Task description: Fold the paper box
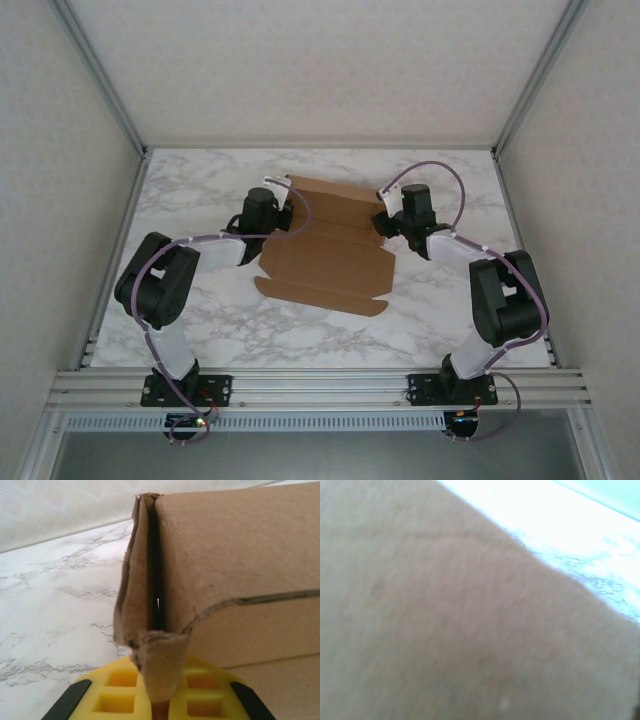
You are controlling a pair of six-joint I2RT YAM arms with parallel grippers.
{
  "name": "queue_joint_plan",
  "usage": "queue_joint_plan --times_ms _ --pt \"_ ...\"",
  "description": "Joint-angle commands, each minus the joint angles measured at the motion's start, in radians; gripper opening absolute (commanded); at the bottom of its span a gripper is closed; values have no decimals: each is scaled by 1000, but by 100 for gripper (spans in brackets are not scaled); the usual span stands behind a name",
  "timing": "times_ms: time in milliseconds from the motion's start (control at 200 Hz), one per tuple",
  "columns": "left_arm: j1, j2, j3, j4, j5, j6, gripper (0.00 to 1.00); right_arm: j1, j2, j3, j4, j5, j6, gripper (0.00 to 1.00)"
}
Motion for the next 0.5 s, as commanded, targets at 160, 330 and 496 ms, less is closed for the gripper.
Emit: queue_joint_plan --times_ms 160,330,496 --pt "-36 -2 -13 6 12 -33 0 10 49 40 14 94 53 35" --pt "-57 -1 -9 -4 -1 -77 0 18 54 49 -14 118 46 26" --pt "-79 1 8 -23 -26 -130 0 35 77 75 -33 189 56 20"
